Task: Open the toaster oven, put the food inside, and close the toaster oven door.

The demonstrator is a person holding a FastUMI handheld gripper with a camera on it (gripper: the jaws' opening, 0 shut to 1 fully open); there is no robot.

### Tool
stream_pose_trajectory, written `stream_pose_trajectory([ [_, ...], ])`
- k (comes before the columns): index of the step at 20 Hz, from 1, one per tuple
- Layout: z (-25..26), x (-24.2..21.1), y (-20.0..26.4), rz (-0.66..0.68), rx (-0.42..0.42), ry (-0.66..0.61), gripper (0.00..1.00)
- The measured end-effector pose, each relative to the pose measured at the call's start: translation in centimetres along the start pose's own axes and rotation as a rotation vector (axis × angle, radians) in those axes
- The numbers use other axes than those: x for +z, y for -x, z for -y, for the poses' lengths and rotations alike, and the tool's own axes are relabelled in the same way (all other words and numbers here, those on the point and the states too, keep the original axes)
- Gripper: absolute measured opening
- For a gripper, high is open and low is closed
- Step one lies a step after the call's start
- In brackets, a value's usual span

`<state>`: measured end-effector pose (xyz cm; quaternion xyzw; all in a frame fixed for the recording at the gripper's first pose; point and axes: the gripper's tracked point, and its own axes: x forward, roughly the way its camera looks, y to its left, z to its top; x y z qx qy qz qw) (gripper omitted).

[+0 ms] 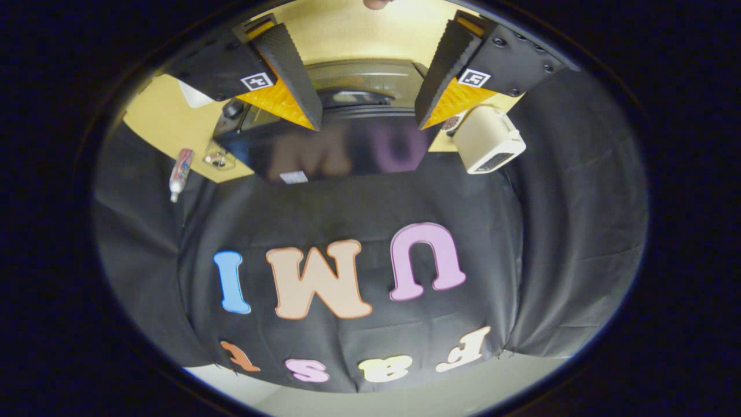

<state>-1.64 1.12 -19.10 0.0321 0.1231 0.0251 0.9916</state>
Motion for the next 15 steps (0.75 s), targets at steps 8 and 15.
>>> stream_pose_trajectory([
  [8,-1.2,11.0,2.3,0.131,0.015,0.058,0.99],
  [15,-2.3,16.4,3.9,0.188,0.046,0.047,0.99],
])
